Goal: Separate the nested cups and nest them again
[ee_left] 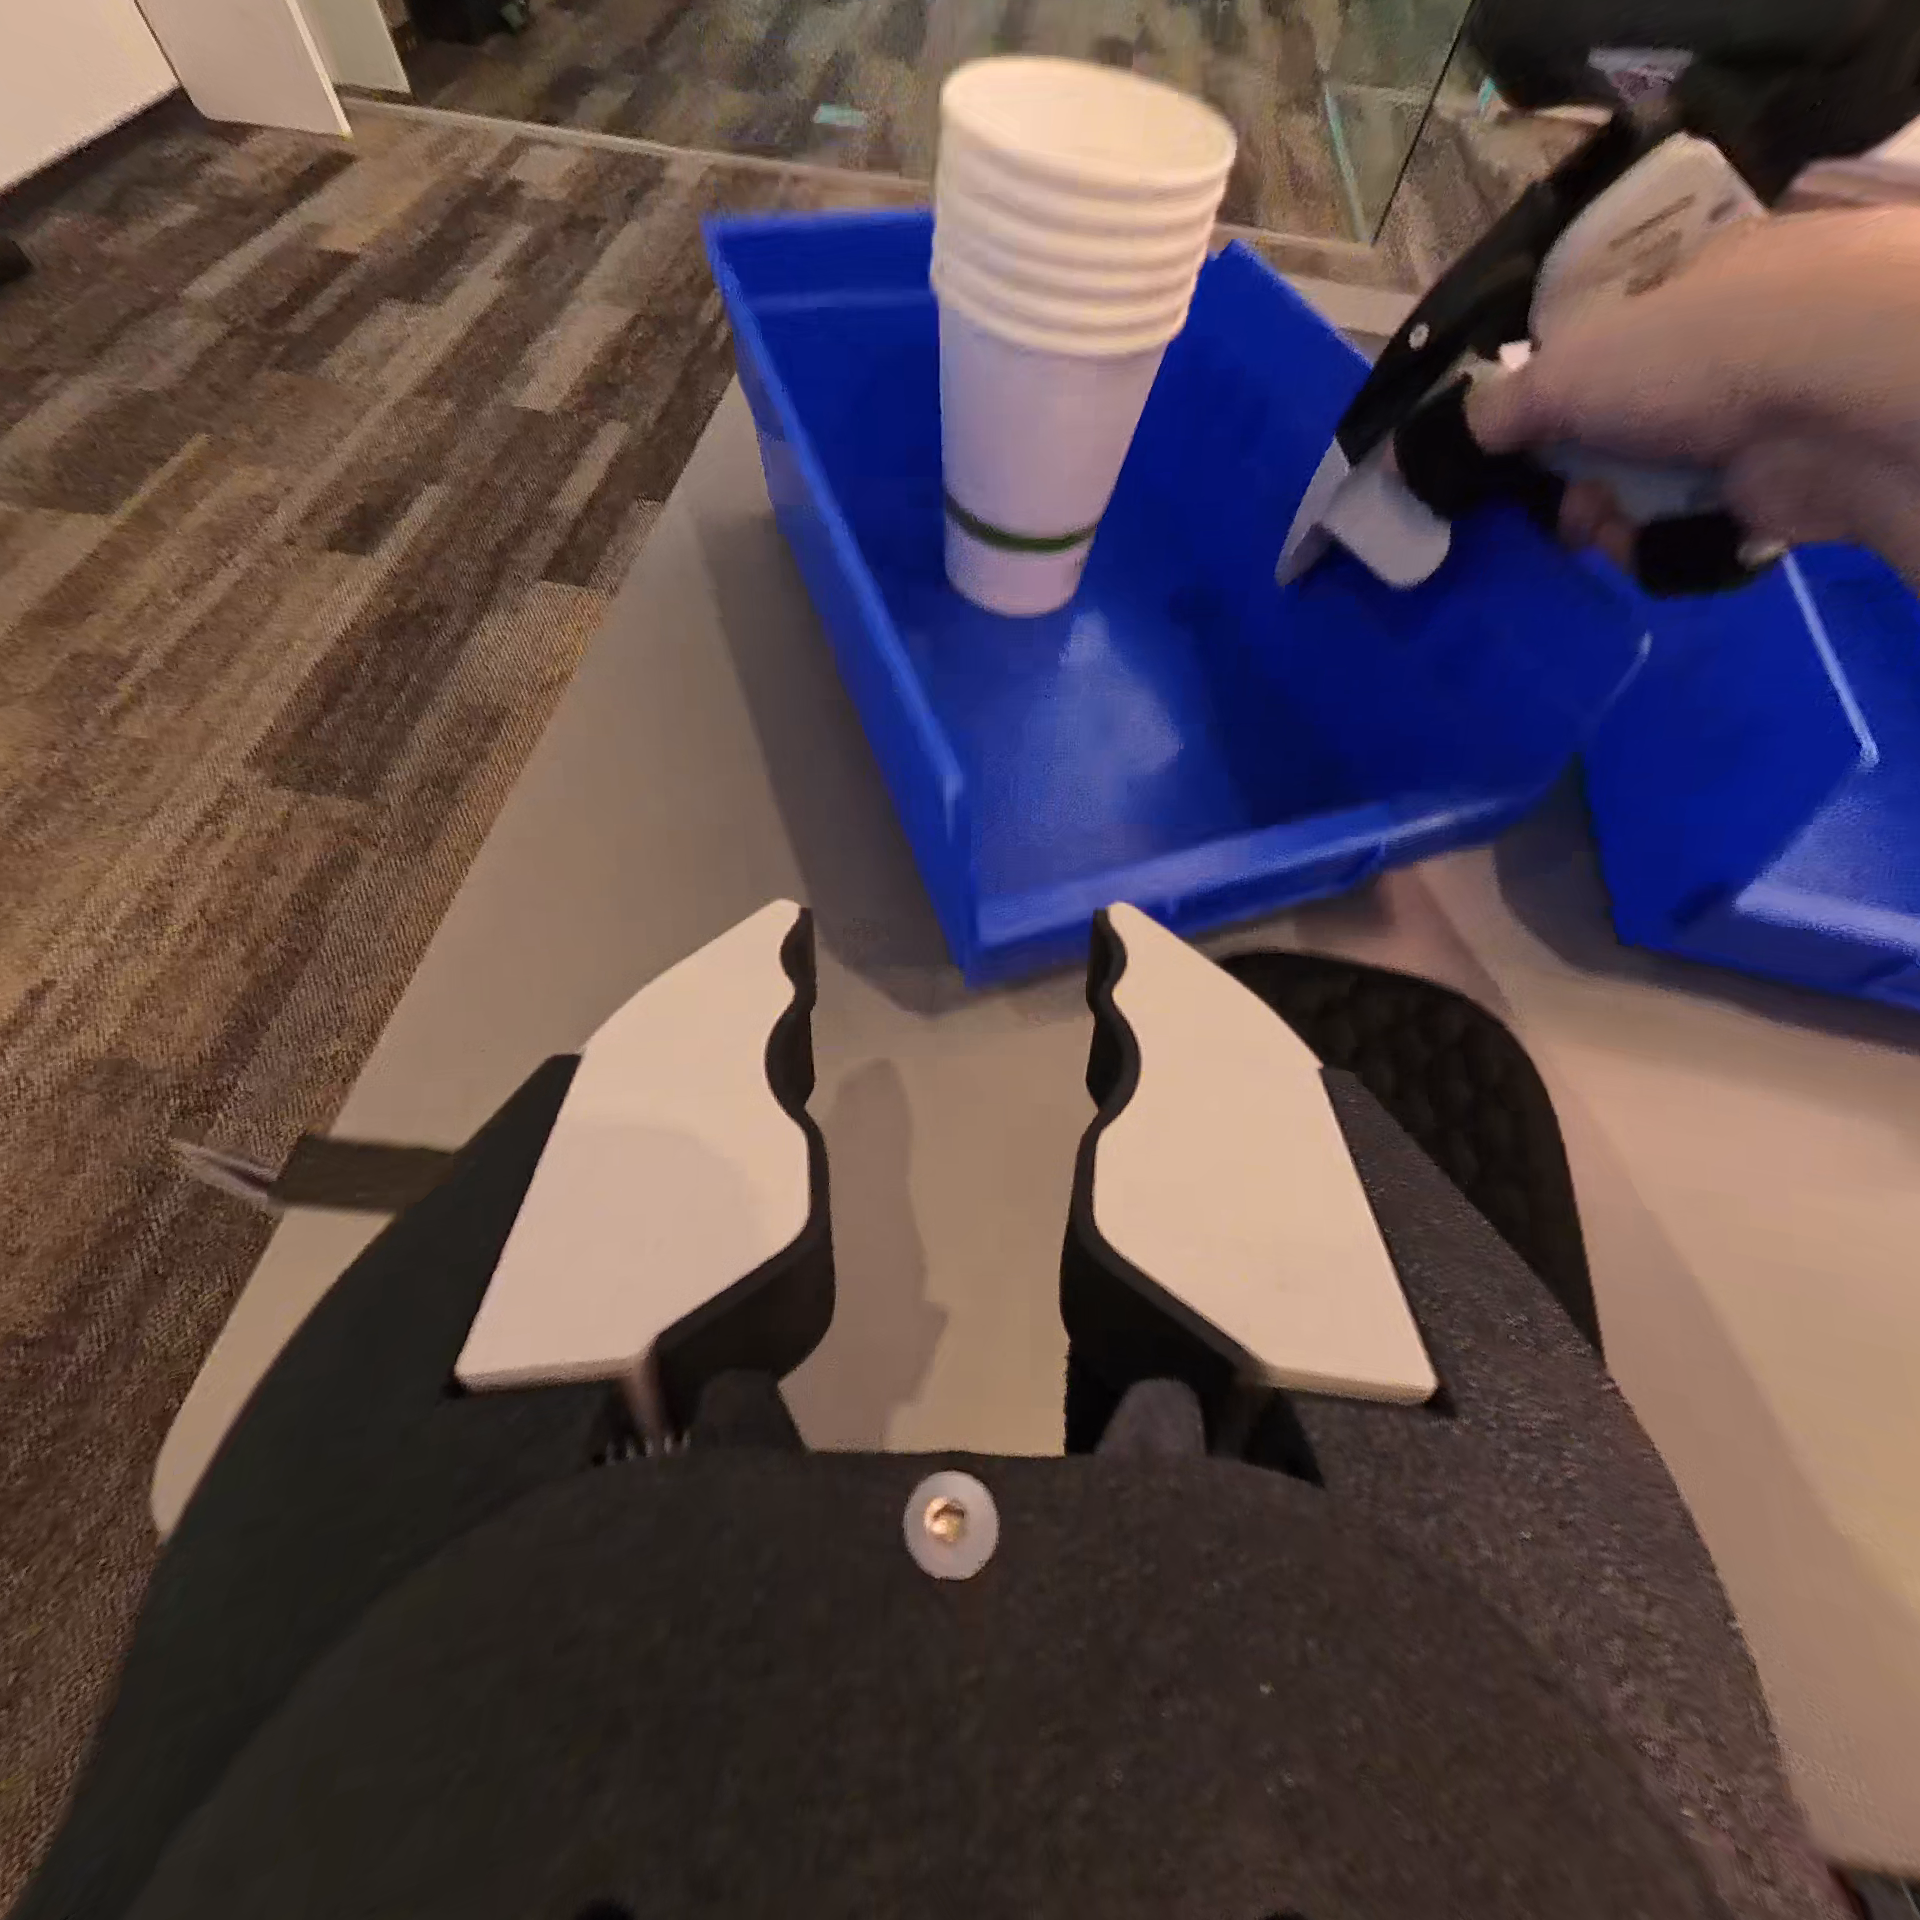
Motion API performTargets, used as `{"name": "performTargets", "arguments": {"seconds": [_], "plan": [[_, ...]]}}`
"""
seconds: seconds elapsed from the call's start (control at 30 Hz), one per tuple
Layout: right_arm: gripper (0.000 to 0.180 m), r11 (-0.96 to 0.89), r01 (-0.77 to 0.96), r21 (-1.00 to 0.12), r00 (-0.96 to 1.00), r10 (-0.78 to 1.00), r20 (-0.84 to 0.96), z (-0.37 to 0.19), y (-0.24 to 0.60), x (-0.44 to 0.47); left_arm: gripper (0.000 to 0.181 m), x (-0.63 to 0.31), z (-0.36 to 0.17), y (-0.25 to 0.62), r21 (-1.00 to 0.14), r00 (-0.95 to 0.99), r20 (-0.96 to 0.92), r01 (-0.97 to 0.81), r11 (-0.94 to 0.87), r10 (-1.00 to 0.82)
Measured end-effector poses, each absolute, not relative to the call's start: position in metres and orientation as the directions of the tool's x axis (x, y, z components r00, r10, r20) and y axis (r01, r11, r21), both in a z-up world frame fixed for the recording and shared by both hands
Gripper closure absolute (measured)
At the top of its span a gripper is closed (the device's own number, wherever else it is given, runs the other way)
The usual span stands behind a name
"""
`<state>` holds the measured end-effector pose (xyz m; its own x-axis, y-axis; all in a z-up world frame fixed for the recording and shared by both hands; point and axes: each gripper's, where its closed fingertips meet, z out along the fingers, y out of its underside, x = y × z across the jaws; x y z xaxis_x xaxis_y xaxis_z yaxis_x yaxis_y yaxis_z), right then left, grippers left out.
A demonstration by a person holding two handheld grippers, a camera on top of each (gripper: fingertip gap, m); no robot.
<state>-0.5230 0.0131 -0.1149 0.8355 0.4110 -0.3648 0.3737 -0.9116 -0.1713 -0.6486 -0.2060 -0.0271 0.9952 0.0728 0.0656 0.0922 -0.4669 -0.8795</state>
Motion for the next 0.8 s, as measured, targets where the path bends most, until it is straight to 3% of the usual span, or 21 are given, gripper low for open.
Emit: {"name": "performTargets", "arguments": {"seconds": [0.2,0.33,0.43,0.6,0.8], "plan": [[0.152,-0.881,0.389,-0.268,0.775,0.470,-0.422,-0.077,0.010,-0.527,0.112,-0.647,-0.058,-0.147,-0.793,0.994,-0.007,0.062,-0.606,0.111],[0.154,-0.761,0.468,-0.449,0.696,0.631,-0.343,-0.030,0.008,-0.509,0.114,-0.663,-0.088,-0.124,-0.738,0.984,-0.070,0.058,-0.672,0.162],[0.151,-0.634,0.496,-0.594,0.626,0.735,-0.261,0.004,-0.005,-0.487,0.119,-0.667,-0.096,-0.111,-0.731,0.987,-0.040,0.076,-0.678,0.154],[0.150,-0.477,0.587,-0.654,0.536,0.834,-0.127,0.023,-0.052,-0.432,0.171,-0.687,-0.093,-0.103,-0.721,0.990,-0.101,-0.007,-0.693,0.096],[0.153,-0.441,0.620,-0.650,0.500,0.859,-0.106,0.016,-0.096,-0.365,0.171,-0.719,-0.093,-0.091,-0.657,0.981,-0.174,-0.179,-0.733,-0.084]]}}
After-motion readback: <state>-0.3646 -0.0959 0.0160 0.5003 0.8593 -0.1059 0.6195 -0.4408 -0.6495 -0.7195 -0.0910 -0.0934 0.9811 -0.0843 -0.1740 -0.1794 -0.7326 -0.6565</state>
